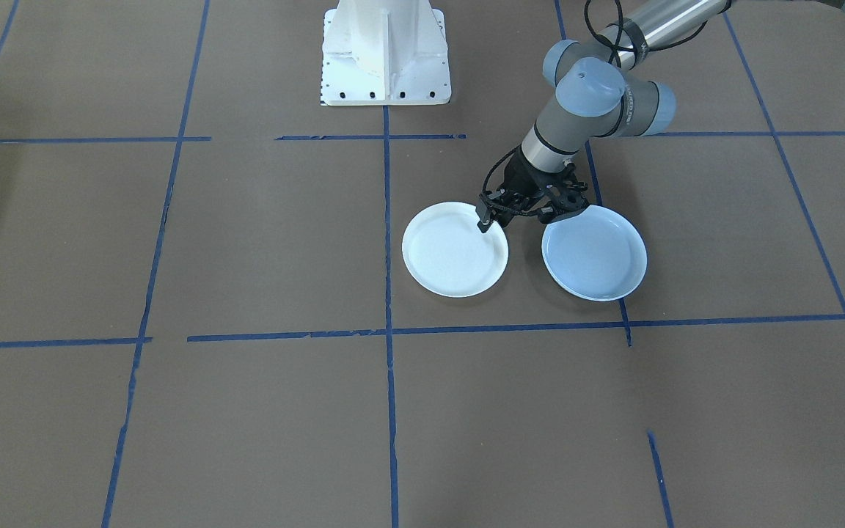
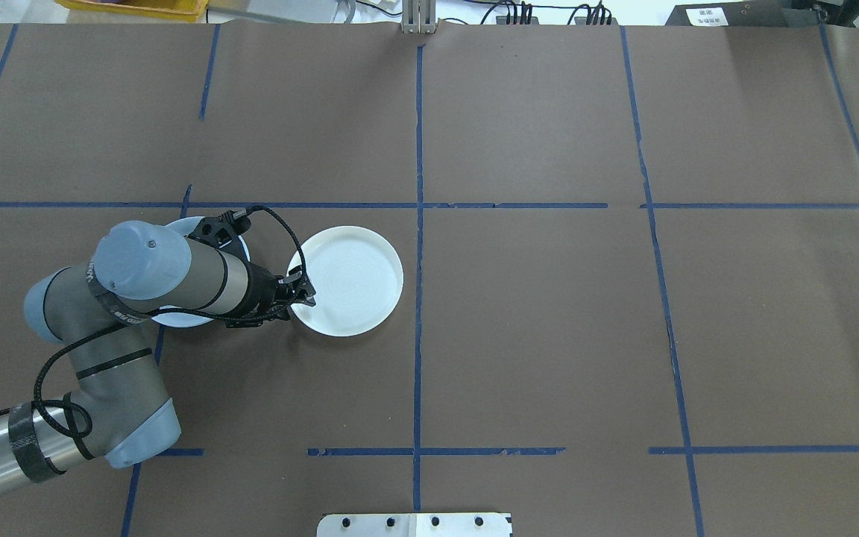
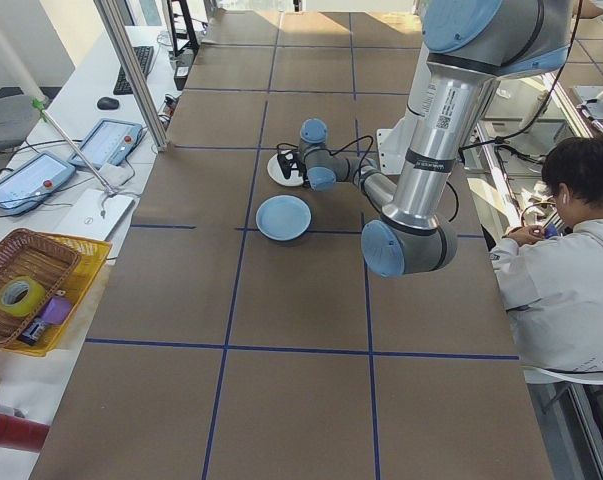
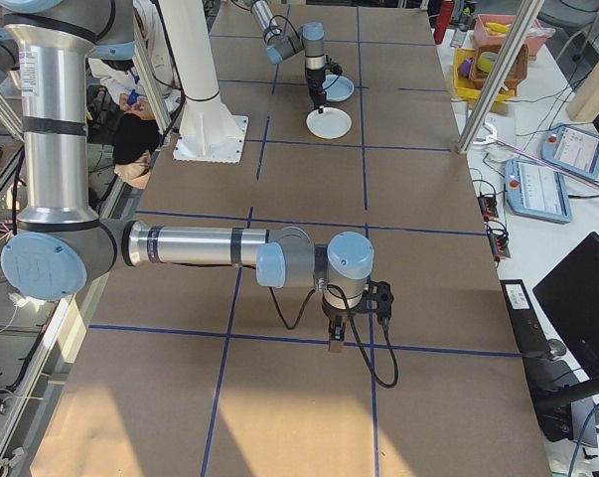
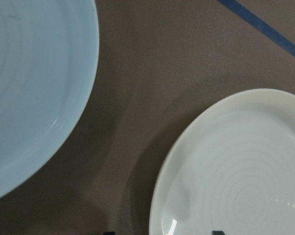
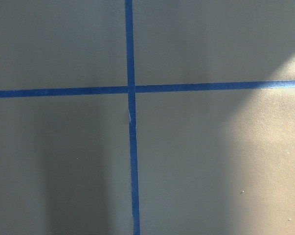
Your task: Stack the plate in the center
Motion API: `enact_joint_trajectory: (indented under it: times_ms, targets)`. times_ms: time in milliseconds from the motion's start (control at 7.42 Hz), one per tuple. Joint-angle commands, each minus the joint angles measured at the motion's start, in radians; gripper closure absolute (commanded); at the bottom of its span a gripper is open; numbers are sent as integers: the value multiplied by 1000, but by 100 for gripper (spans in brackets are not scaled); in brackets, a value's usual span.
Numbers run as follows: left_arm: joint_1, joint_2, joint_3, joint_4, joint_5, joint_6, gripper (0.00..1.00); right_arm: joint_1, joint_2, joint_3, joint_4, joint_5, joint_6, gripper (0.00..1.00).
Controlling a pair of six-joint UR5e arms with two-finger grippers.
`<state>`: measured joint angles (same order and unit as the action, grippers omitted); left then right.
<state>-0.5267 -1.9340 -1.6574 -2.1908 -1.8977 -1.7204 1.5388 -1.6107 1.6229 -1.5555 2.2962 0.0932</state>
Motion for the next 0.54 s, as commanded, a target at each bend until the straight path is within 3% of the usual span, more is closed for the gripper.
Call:
enact_joint_trajectory:
  times_ms: [0, 135, 404]
  targets:
    - [1, 0, 10, -7, -4, 4, 48, 0, 0, 0, 0, -1, 0, 0]
    - [1, -2, 11, -9, -4, 5, 52, 0, 0, 0, 2, -1, 0, 0]
    - [1, -3, 8, -7, -9, 13, 100, 1, 0, 0, 0, -1, 0, 0]
